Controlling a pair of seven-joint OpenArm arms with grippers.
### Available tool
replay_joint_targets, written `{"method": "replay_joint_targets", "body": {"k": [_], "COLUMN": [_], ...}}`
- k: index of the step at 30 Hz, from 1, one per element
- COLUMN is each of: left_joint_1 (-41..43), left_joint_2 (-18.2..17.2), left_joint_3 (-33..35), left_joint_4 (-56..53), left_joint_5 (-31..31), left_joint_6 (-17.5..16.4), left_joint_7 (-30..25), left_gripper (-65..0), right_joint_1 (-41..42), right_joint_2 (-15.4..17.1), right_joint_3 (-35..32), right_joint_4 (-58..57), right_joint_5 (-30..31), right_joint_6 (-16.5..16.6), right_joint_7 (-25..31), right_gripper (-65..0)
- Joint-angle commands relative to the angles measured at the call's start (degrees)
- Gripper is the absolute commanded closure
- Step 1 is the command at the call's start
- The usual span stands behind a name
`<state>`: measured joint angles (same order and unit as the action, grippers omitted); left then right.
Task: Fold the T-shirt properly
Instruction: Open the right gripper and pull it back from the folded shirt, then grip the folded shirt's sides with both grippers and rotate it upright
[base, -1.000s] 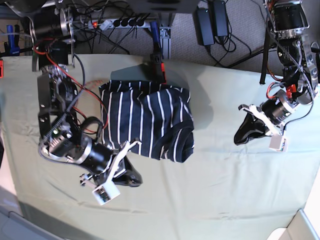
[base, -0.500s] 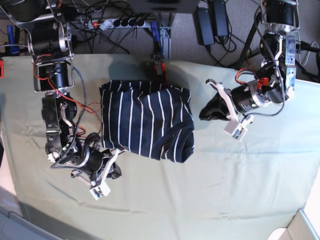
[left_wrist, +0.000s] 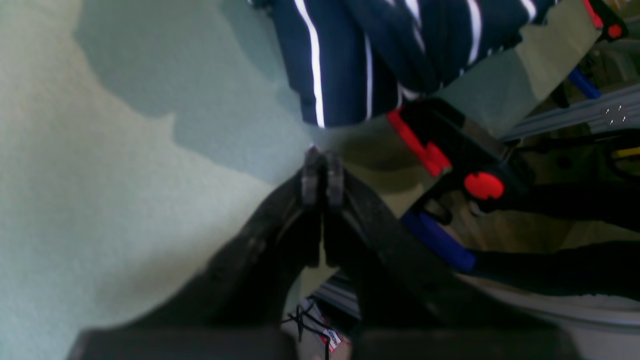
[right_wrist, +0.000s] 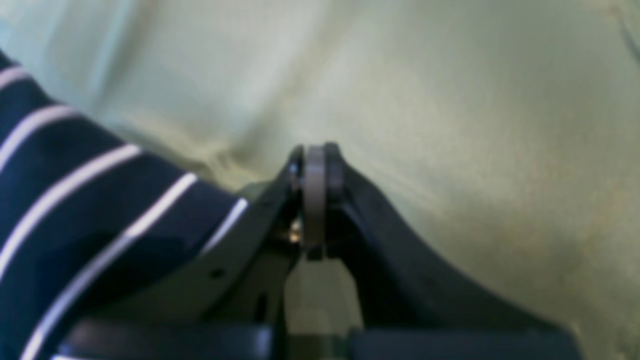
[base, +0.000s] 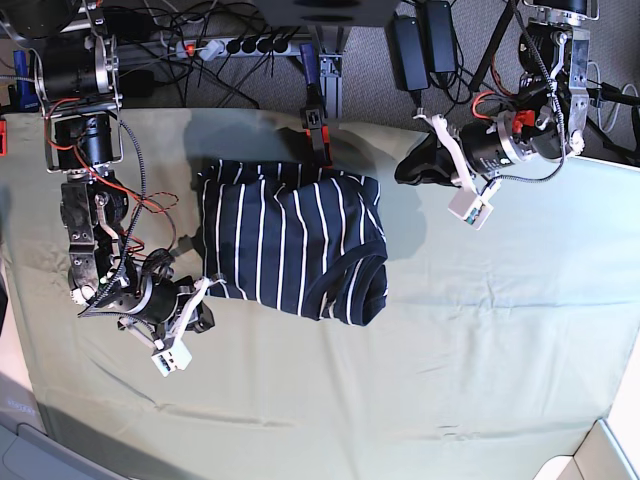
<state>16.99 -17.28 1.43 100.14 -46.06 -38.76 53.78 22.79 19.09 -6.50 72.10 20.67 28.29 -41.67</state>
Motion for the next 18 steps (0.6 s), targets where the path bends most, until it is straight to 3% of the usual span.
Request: {"method": "replay_joint_targets", "body": {"k": [1, 10, 18], "left_joint_1": [-0.2, 1.1, 0.6], "left_joint_2": [0.4, 3.9, 8.1], "left_joint_3": [-0.2, 5.4, 6.1], "left_joint_4": [1.0, 1.0, 1.0], "left_joint_5": [-1.0, 3.5, 8.7], "left_joint_6": [-1.2, -1.2, -1.2], "left_joint_7": [-0.8, -2.2, -4.4], "left_gripper": [0.0, 0.0, 0.0], "right_joint_1": [1.4, 1.0, 1.2], "right_joint_2": [0.9, 0.9, 0.5], "right_joint_3": [0.3, 0.0, -2.7], "right_joint_4": [0.9, -0.2, -0.6], "right_joint_5": [0.8, -0.1, -0.6], "right_joint_6": [4.1, 4.0, 4.0], "right_joint_7": [1.3, 3.5, 4.7], "right_gripper": [0.0, 0.0, 0.0]}}
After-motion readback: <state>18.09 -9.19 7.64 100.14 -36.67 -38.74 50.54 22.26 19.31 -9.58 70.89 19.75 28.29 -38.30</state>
